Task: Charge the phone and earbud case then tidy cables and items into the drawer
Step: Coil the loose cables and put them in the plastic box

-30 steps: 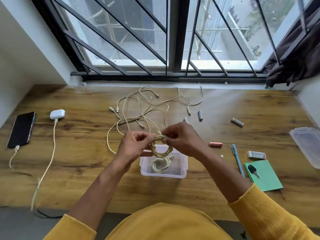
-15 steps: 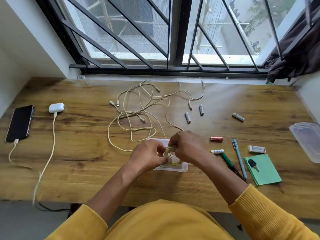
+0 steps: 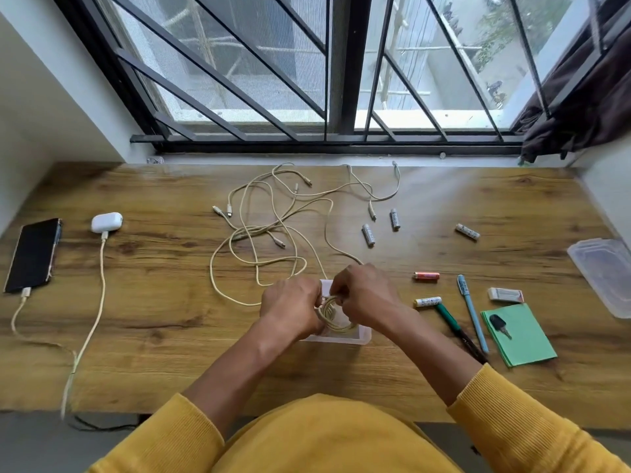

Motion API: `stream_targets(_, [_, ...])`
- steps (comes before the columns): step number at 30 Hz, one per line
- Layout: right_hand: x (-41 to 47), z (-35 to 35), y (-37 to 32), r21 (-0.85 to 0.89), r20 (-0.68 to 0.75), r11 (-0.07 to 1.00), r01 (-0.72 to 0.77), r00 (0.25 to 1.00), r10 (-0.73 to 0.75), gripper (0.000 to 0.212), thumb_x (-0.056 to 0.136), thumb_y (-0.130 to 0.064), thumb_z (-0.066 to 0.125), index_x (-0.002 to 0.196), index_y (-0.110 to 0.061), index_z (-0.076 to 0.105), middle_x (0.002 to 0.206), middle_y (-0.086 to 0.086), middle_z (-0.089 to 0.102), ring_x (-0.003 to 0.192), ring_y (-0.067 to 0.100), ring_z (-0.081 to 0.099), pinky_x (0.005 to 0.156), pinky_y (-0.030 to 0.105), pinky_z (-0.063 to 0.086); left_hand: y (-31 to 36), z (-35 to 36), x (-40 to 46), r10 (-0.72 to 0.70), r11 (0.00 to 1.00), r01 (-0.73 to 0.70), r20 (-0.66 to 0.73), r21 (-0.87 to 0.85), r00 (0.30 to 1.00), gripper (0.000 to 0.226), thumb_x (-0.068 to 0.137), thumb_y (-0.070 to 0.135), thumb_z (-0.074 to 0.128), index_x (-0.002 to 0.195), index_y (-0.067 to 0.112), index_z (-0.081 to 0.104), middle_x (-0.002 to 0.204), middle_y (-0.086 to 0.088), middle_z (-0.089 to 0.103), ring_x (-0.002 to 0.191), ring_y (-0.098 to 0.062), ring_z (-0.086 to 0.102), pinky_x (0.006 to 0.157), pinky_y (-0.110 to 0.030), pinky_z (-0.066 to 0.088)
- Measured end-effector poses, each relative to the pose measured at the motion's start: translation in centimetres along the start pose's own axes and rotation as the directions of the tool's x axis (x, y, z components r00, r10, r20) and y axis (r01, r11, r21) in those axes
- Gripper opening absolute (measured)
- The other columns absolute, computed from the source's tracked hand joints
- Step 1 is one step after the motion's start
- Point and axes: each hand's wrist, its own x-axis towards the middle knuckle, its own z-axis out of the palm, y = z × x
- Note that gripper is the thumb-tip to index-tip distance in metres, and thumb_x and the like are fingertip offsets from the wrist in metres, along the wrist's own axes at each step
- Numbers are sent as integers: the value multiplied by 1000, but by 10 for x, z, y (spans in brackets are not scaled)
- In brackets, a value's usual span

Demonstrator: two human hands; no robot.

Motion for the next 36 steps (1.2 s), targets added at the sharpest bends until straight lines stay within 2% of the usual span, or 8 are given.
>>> stream_targets(7, [-2, 9, 2, -103, -45, 993, 64, 997, -69, 30, 94, -20, 68, 118, -35, 77, 113, -1, 75, 101, 27, 70, 71, 30, 49, 7, 8, -1, 0, 987, 11, -73, 161, 997, 28, 90, 39, 70, 114, 23, 71, 114, -6, 72, 111, -31, 69, 84, -36, 56])
stream_targets(11, [-5, 13, -1, -243, -62, 965, 102, 991, -120, 25, 94, -17, 65, 110, -32, 77, 100, 4, 72, 90, 29, 70, 62, 30, 37, 5, 7, -1, -5, 989, 19, -94, 145, 996, 28, 92, 36, 69, 116, 23, 70, 116, -6, 72, 112, -30, 69, 86, -37, 55])
stream_targets(15, [-9, 20, -2, -321, -66, 939, 122, 986, -151, 17, 98, -17, 65, 105, -27, 77, 90, 1, 73, 84, 28, 72, 59, 31, 43, -1, 4, 1, 1, 998, 4, -69, 66, 998, 35, 89, 33, 74, 123, 25, 68, 120, -6, 72, 115, -31, 68, 89, -39, 54])
stream_targets(18, [-11, 22, -1, -336, -65, 929, 155, 980, -187, 18, 99, -15, 60, 103, -24, 76, 93, 2, 71, 87, 29, 71, 60, 33, 43, -6, 3, 4, -2, 999, -1, -58, -38, 998, 32, 90, 27, 68, 121, 31, 73, 121, -3, 74, 116, -29, 68, 92, -37, 54])
stream_targets(24, [-20, 22, -6, -369, -46, 905, 209, 969, -243, 24, 104, -12, 51, 116, -18, 71, 105, 6, 59, 91, 29, 64, 63, 37, 38, -7, 8, 6, -11, 991, -4, -113, -131, 993, 18, 92, 33, 72, 109, 30, 79, 109, -1, 78, 106, -27, 73, 87, -37, 59])
stream_targets(29, [-25, 29, -3, -295, -119, 938, 182, 967, -225, 10, 99, -13, 62, 103, -19, 71, 110, 7, 49, 90, 28, 60, 55, 37, 41, -7, 14, 7, -37, 987, 6, -189, -159, 981, 16, 89, 43, 75, 98, 31, 80, 98, 2, 79, 98, -25, 74, 81, -35, 59])
stream_targets(32, [-26, 29, -1, -260, -151, 948, 182, 962, -226, 14, 94, -5, 66, 95, -17, 74, 101, 6, 55, 89, 27, 61, 56, 40, 53, -7, 17, 7, -44, 986, 10, -208, -165, 977, 19, 88, 47, 76, 96, 30, 79, 97, 2, 78, 95, -24, 74, 78, -34, 58])
stream_targets(36, [-21, 21, 3, -240, -157, 960, 145, 970, -186, 23, 96, -7, 62, 106, -24, 74, 102, -4, 65, 95, 22, 65, 63, 34, 48, -6, 19, 7, -41, 986, 4, -215, -169, 976, 19, 87, 43, 80, 100, 29, 80, 98, 2, 78, 94, -22, 73, 77, -34, 58])
